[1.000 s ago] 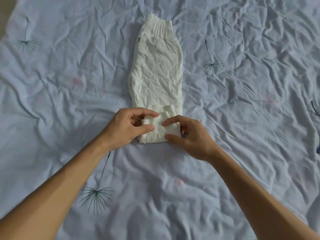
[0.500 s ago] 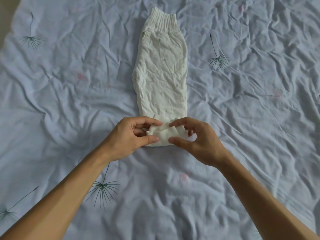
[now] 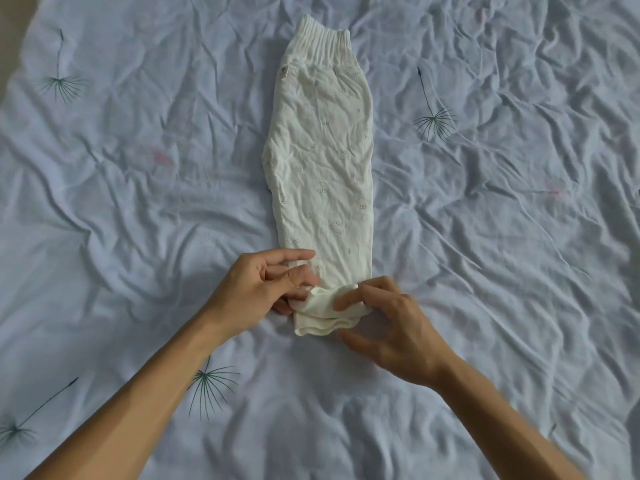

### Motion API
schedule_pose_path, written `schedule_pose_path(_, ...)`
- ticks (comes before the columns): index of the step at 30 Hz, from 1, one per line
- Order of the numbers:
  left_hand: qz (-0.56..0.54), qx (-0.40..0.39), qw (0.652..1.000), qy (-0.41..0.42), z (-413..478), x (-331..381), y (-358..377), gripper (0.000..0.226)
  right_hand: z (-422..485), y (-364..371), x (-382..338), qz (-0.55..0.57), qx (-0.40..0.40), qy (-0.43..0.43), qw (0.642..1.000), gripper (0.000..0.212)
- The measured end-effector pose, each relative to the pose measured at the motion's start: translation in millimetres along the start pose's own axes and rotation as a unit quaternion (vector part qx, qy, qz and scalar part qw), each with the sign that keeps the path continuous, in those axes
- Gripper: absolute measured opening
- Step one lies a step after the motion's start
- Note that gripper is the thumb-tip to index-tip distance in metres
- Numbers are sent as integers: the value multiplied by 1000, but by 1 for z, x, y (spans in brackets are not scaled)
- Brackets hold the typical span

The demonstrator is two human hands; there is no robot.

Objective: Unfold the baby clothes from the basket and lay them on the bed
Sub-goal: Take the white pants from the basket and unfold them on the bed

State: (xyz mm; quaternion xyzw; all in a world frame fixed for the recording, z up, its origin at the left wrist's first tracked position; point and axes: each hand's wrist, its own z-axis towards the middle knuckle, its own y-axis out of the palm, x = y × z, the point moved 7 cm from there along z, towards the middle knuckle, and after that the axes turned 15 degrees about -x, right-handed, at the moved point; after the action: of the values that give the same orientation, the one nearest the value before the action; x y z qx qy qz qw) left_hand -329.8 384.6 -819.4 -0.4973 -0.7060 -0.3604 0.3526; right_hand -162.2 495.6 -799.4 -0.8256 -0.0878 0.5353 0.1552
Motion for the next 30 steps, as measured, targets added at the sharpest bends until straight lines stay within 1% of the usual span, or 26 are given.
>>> schedule_pose_path(2,13,2,1000,-16,7,4,-2,33,-5,-1,-6,9,-12,-12,1000,17)
schedule_pose_path(3,28,0,999,-22,11,7,-3,30,-6,-2,-8,24,-19,-13,999,18)
schedule_pose_path(5,71,1,997,-24,20,17,-7,27,-9,-9,-9,87,-13,-14,996,33)
schedule_pose_path(7,121,19,992,-14,29,33,-17,30,-10,-23,-7,184,36,-12,982,42)
schedule_pose_path(8,140,33,990,-6,35,41,-23,30,-8,-32,-5,215,71,-6,974,41)
schedule_pose_path(9,153,49,987,4,43,50,-31,29,-5,-41,-3,217,107,6,970,35)
schedule_pose_path(11,189,78,979,21,62,68,-45,33,6,-55,2,169,150,36,973,17)
schedule_pose_path(12,223,88,970,29,73,77,-50,37,13,-58,4,144,154,47,976,14)
schedule_pose_path(15,306,97,946,51,108,105,-59,51,33,-62,9,99,143,65,983,26)
schedule_pose_path(17,339,91,934,62,130,120,-60,60,44,-65,9,78,137,52,986,33)
schedule_pose_path(20,392,81,914,69,161,138,-56,72,54,-69,11,81,127,35,988,39)
schedule_pose_path(22,453,74,886,64,180,148,-47,81,58,-68,11,57,115,30,991,41)
schedule_pose_path(25,571,76,816,37,203,158,-30,91,59,-65,8,-11,116,32,993,43)
schedule_pose_path(26,596,78,799,26,208,159,-25,92,58,-64,6,-37,124,33,991,43)
schedule_pose_path(28,620,77,780,16,213,160,-20,88,57,-60,0,-98,142,34,985,42)
schedule_pose_path(30,614,73,786,14,214,161,-21,78,55,-57,-6,-135,158,28,978,41)
